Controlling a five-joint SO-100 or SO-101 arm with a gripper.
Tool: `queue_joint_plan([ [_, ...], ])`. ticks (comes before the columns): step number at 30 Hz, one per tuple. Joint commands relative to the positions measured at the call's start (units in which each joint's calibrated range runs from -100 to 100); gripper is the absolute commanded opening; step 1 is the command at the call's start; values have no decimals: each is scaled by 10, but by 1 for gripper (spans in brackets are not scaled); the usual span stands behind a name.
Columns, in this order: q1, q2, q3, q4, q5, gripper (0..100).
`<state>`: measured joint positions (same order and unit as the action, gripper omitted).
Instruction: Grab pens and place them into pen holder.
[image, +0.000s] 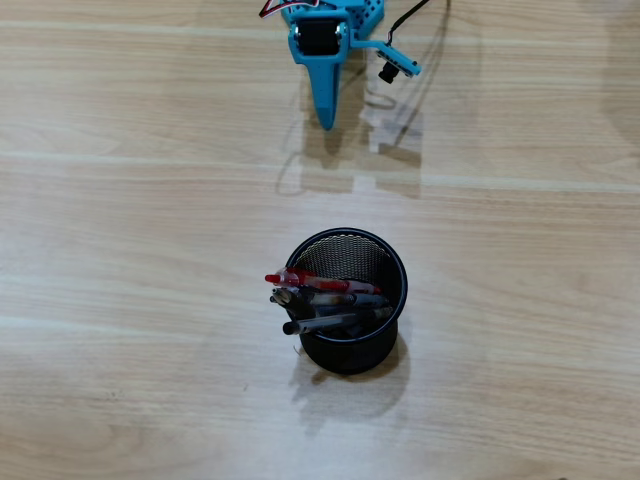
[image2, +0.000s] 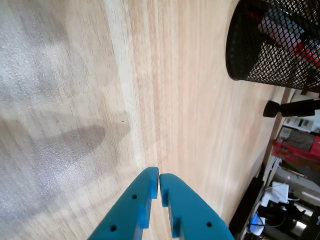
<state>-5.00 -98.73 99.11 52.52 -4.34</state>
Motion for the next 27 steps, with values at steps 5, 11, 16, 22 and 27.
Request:
queue_joint_plan([
  [5,2,-8,-3,2,22,2],
  [11,3,-8,-1,-5,27,2],
  [16,-1,-8,1,-6,26,2],
  [22,-1,-8,1,-6,26,2],
  [27,-1,-8,1,-6,26,2],
])
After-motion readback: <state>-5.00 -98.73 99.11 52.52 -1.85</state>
